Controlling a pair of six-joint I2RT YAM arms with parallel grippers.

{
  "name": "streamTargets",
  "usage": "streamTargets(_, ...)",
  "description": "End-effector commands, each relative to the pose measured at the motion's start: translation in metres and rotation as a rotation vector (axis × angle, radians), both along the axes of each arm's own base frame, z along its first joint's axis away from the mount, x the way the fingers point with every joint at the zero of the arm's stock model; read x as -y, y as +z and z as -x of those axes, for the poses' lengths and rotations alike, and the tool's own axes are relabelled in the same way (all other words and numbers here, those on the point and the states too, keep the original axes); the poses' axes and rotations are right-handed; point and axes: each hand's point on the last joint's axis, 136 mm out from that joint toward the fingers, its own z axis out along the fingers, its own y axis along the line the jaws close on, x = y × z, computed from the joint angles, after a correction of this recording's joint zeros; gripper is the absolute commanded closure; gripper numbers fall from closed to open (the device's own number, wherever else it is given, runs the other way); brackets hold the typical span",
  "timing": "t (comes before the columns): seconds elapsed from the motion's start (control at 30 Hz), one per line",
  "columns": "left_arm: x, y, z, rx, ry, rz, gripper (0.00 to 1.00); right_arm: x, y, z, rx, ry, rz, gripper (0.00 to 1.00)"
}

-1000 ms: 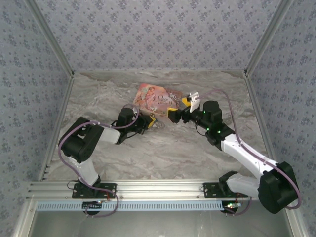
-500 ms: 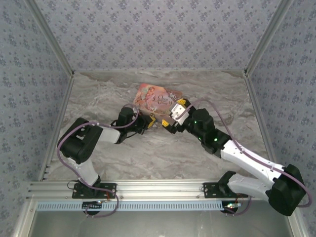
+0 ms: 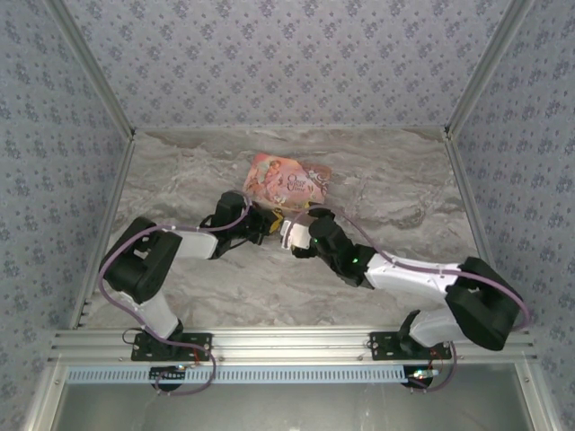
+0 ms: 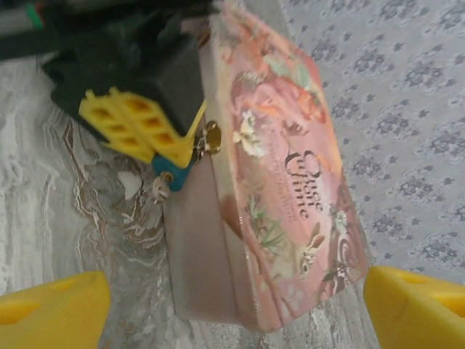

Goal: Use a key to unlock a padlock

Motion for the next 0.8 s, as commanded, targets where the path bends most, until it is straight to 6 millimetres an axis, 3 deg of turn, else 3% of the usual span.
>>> streamTargets(0.0, 0.011, 0.034, -0.003, 0.024, -0.01, 0.084, 1.0, -0.006, 0.0, -0.008, 0.058, -0.005, 0.01, 0.09)
streamTargets(0.2, 0.017, 0.039, -0.002, 0.011, -0.013, 0.121, 1.0, -0.02, -0.013, -0.012, 0.049, 0.028, -0.006, 0.13)
streamTargets(0.77, 0.021, 0.04, -0.001, 0.005, -0.021, 0.13, 1.0, -0.034, -0.031, -0.031, -0.009, 0.031, -0.022, 0.47)
